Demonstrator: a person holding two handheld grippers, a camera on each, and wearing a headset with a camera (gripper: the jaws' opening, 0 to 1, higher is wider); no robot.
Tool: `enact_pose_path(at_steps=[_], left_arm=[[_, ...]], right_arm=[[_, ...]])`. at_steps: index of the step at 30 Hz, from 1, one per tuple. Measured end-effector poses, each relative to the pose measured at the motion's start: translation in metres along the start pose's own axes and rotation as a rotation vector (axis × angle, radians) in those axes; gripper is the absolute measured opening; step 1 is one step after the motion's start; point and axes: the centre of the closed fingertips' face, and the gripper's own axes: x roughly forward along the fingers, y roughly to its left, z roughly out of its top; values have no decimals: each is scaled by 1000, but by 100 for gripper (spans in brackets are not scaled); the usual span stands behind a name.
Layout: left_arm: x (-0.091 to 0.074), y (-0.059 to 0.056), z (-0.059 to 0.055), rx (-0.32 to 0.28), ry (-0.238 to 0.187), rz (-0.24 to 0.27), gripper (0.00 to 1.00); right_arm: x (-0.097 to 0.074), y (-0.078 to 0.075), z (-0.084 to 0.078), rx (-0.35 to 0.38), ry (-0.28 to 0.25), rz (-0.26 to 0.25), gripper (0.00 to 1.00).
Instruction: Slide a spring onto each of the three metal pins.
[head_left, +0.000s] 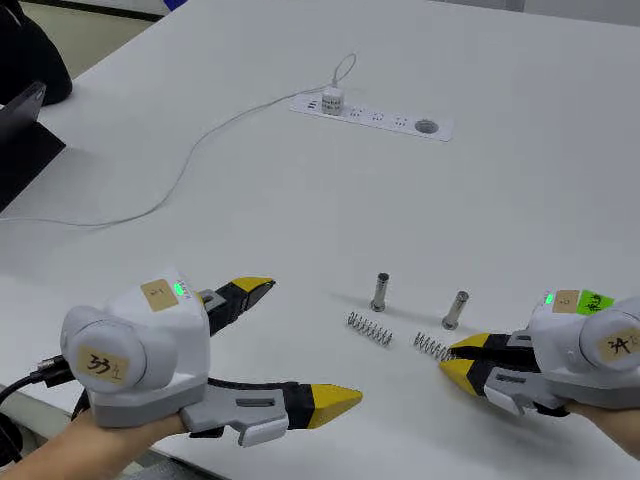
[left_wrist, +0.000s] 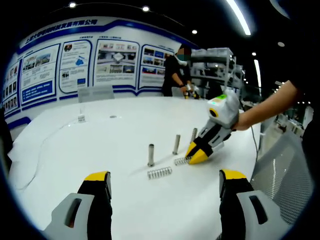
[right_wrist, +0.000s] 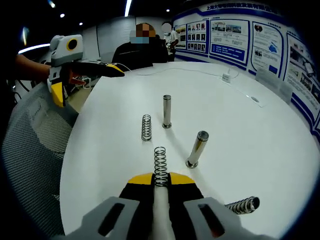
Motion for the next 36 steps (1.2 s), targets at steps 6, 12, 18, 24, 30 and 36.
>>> enact_pose_path(at_steps=[6, 12, 18, 24, 30, 36], left_arm=[[-2, 2, 2, -5, -8, 9, 90], [-2, -1, 6, 0, -15, -3, 89], [3, -14, 20, 36, -19, -44, 87], [19, -50, 48, 73, -63, -179, 84], [33, -79, 68, 161, -83, -279, 76], [43, -96, 74, 212, -79, -336, 65]], right_arm=[[-12, 2, 8, -12, -13, 0, 11], [-30, 3, 24, -58, -38, -5, 11], [-53, 12, 40, -135, -49, 11, 11], [-72, 26, 54, -178, -70, 52, 11], [-90, 43, 65, -266, -68, 116, 11], [-97, 46, 63, -320, -36, 131, 11]])
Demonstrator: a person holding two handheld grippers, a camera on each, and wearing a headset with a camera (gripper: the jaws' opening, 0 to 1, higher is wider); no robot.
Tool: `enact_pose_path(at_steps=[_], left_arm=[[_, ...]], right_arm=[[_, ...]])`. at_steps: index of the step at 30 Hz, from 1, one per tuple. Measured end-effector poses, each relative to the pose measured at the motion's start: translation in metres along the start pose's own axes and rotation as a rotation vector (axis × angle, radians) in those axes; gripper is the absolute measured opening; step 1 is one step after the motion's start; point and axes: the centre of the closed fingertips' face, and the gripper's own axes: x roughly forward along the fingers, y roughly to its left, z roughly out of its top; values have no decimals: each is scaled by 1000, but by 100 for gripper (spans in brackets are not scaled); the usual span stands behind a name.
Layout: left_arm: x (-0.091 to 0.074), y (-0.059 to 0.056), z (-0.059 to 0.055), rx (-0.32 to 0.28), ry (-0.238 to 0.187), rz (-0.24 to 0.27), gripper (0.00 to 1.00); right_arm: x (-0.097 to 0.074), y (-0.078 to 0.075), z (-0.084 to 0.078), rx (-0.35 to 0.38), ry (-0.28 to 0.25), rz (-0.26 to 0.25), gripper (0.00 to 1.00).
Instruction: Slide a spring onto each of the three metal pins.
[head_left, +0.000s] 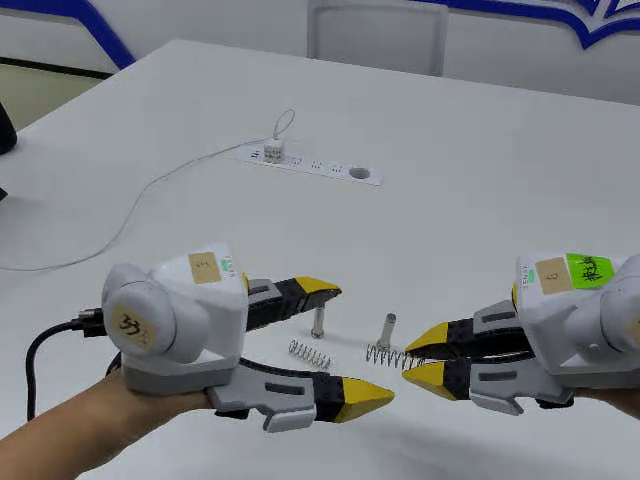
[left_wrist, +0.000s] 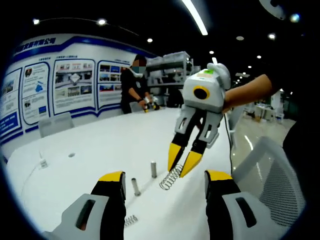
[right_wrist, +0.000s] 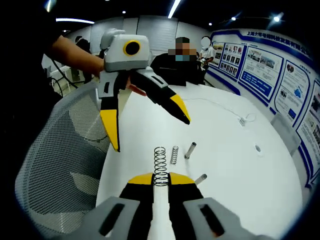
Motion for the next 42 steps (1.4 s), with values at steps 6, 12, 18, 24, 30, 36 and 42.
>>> enact_pose_path(at_steps=[6, 12, 18, 24, 30, 36, 42], left_arm=[[4, -6, -7, 23, 47, -48, 52], [3, -15, -11, 23, 61, -90, 39], [1, -22, -15, 38, 78, -127, 28], [-1, -23, -14, 70, 73, -134, 15], [-3, -24, -13, 143, 73, -132, 13], [-4, -30, -13, 183, 67, -154, 10], [-5, -33, -13, 182, 62, -184, 9]], right_arm=[[-5, 9, 5, -9, -16, 24, 11], [-5, 18, 12, -29, -31, 46, 11], [-5, 24, 20, -41, -61, 67, 11], [-5, 25, 22, -43, -63, 78, 11], [-5, 23, 25, -37, -77, 75, 11], [-8, 24, 25, -50, -78, 88, 11], [-10, 28, 25, -21, -103, 105, 12]])
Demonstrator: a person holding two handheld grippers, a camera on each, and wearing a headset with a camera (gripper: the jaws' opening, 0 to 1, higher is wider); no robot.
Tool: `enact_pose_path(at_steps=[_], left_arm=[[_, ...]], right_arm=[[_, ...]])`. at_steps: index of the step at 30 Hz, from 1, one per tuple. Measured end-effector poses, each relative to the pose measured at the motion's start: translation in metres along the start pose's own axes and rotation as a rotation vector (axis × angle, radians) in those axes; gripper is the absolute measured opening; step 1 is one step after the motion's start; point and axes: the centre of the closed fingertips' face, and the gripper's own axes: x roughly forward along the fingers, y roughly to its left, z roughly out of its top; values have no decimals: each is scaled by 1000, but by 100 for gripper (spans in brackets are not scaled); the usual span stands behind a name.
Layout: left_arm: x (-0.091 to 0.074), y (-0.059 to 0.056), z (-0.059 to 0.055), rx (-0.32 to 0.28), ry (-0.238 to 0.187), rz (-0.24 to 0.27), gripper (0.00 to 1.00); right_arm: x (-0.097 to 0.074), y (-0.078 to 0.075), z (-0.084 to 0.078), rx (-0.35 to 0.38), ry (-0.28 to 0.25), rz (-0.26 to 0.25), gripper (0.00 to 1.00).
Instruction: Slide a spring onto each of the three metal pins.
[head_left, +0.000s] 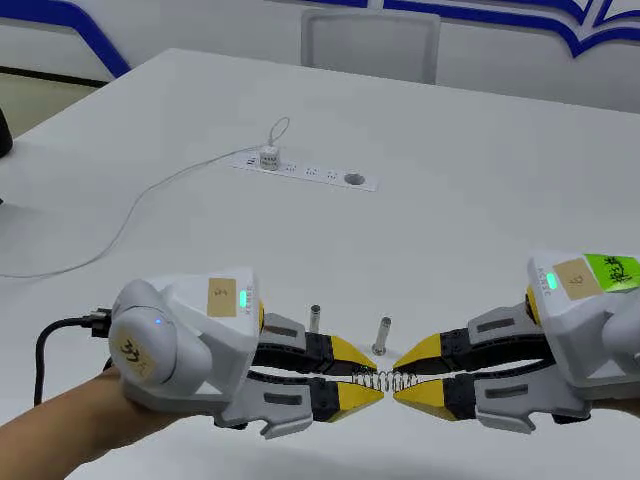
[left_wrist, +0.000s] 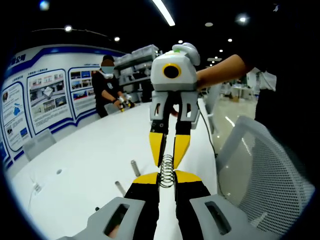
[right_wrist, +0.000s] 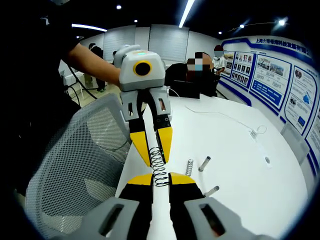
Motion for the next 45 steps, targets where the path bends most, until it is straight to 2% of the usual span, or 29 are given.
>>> enact_pose_path(at_steps=[11, 13, 16, 21, 24, 27, 31, 41, 45], left_arm=[[-1, 0, -1, -3, 0, -14, 9], [-1, -1, -1, 1, 1, -14, 9], [-3, 0, 2, -9, -19, -8, 9], [-3, 0, 2, -6, -14, -11, 9], [-4, 0, 1, -12, -16, -10, 9], [-4, 0, 0, -9, -9, -8, 9], [-5, 1, 2, -12, -17, -4, 9], [-2, -1, -2, 2, 4, -17, 9], [-1, -1, -4, 11, 17, -19, 9]], right_arm=[[1, -1, -1, 85, -35, 6, 13], [2, -1, -1, 79, -34, 10, 13], [3, -1, -6, 82, -15, 14, 15], [2, 0, -6, 82, -31, 9, 12], [1, 0, -3, 95, -48, 5, 12], [-3, 0, 4, 163, -93, 19, 12], [-4, -2, 6, 164, -102, 16, 12], [-5, 1, 11, 177, -121, 37, 12], [-6, 2, 19, 202, -155, 47, 11]])
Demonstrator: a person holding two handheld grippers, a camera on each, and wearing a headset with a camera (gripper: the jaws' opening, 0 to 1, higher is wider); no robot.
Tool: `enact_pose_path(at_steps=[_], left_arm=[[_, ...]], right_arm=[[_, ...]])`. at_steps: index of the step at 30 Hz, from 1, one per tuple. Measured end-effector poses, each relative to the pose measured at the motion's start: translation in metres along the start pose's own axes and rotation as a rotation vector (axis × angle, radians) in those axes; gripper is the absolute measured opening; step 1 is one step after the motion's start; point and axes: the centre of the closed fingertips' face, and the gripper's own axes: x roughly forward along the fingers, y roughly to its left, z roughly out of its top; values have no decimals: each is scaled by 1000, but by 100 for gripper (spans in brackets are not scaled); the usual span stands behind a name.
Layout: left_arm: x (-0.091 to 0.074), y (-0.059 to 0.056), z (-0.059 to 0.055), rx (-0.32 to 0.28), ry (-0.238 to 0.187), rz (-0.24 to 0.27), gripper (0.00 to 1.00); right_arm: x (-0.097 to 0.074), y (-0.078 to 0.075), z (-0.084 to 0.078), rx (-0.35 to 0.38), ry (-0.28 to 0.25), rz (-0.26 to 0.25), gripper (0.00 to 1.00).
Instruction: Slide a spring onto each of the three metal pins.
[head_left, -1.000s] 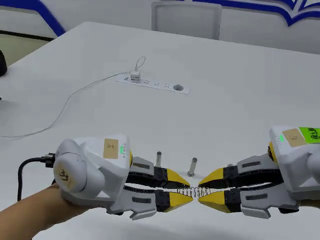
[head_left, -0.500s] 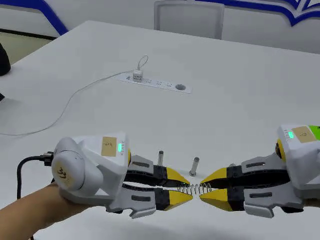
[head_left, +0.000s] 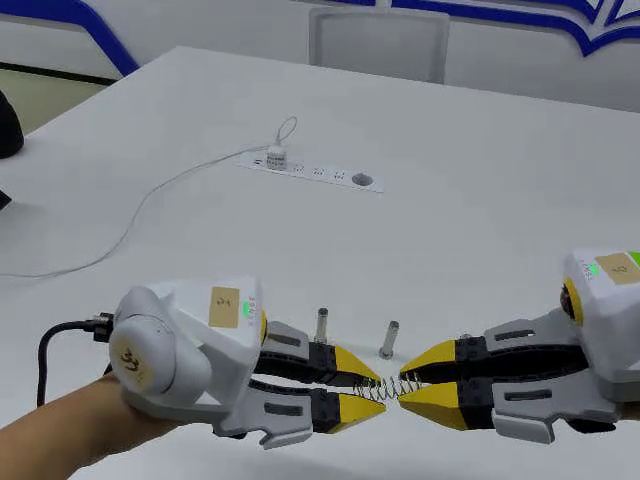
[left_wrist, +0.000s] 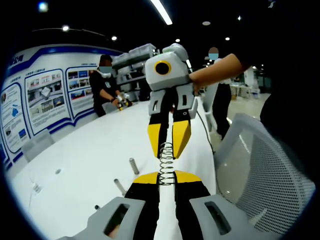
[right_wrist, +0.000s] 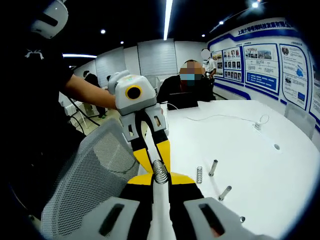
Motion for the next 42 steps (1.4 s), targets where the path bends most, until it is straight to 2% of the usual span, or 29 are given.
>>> enact_pose_path(at_steps=[4, 6, 11, 12, 13, 19, 21, 22, 24, 25, 30, 34, 38, 42], left_arm=[[1, 1, -1, -36, -6, 9, 9], [1, 1, 0, -40, -14, 13, 9], [4, -1, -2, -43, -2, 8, 9], [4, -2, -1, -78, -8, 8, 10], [4, -1, -1, -89, -12, 8, 10], [2, 0, -5, -58, 7, 26, 10], [0, 2, -5, -95, 5, 38, 11], [-1, 1, -3, -152, -16, 36, 11], [-3, 5, -2, -143, -22, 54, 12], [-5, 10, -3, -134, -21, 86, 13], [-13, 20, -5, -150, -13, 142, 32], [-21, 23, -6, -203, -15, 158, 40], [-31, 27, -11, -211, -19, 193, 47], [-43, 33, -17, -214, -19, 242, 60]], right_arm=[[2, 1, 7, 2, -20, -8, 11], [3, 2, 14, 5, -42, -6, 11], [11, 7, 23, 1, -63, 2, 11], [12, 7, 25, 6, -69, 3, 11], [12, 7, 26, 10, -74, 3, 11], [18, 5, 25, 1, -46, -16, 10], [19, 4, 26, -2, -41, -27, 10], [19, 4, 27, -2, -45, -27, 10], [19, 2, 29, -2, -46, -36, 10], [19, 0, 30, -7, -43, -46, 11], [17, -5, 34, -13, -42, -66, 11], [15, -10, 35, -17, -39, -87, 11], [14, -19, 34, -15, -32, -121, 11], [12, -29, 37, 17, -48, -152, 11]])
